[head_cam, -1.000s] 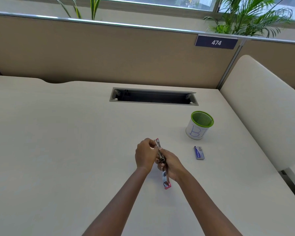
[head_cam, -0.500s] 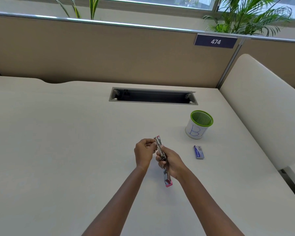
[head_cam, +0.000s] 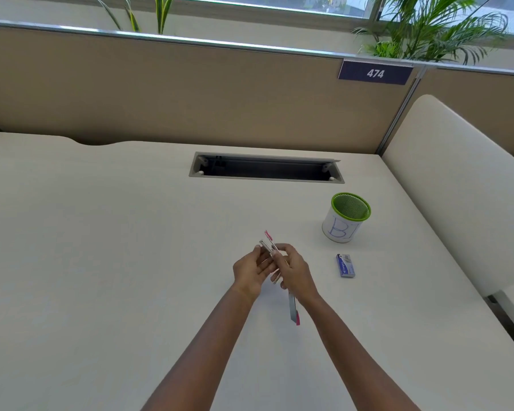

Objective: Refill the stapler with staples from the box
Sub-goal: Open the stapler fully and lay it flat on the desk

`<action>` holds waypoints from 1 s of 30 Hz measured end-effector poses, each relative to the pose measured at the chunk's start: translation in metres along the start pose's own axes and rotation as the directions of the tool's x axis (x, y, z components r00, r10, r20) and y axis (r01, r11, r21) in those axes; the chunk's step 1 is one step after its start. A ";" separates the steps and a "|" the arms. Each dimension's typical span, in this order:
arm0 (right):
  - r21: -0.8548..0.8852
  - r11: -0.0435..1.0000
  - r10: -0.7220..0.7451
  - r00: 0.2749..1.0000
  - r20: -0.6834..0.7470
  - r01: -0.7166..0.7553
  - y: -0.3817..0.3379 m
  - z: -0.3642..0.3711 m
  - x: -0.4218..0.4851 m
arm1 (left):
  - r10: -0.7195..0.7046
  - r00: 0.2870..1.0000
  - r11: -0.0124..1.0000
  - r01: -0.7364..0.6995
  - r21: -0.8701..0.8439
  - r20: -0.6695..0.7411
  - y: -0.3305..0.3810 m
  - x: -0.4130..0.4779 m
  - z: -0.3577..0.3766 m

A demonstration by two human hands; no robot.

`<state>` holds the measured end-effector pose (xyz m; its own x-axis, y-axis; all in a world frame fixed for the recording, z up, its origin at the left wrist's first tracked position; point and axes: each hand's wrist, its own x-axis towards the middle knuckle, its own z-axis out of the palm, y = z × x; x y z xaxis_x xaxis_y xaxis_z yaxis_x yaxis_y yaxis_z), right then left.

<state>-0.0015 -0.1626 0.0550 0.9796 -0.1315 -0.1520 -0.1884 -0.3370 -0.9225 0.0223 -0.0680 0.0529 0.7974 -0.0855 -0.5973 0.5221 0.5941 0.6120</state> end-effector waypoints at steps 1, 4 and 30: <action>-0.096 0.991 -0.102 0.993 -0.057 0.097 0.000 0.001 -0.002 | -0.025 1.000 0.999 0.025 -0.041 0.004 0.000 0.001 0.000; -0.380 0.861 -0.394 0.916 -0.078 0.338 0.003 0.001 -0.006 | -0.084 0.996 0.991 0.083 -0.104 0.001 0.001 0.003 0.001; 0.612 0.697 0.312 0.927 0.208 -0.373 -0.005 -0.012 -0.001 | 0.162 0.987 0.972 -0.161 0.173 0.010 -0.002 -0.004 0.002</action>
<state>-0.0022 -0.1719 0.0634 0.8637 -0.0331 -0.5029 -0.4534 0.3848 -0.8040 0.0187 -0.0702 0.0556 0.8744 0.0041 -0.4851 0.4310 0.4526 0.7806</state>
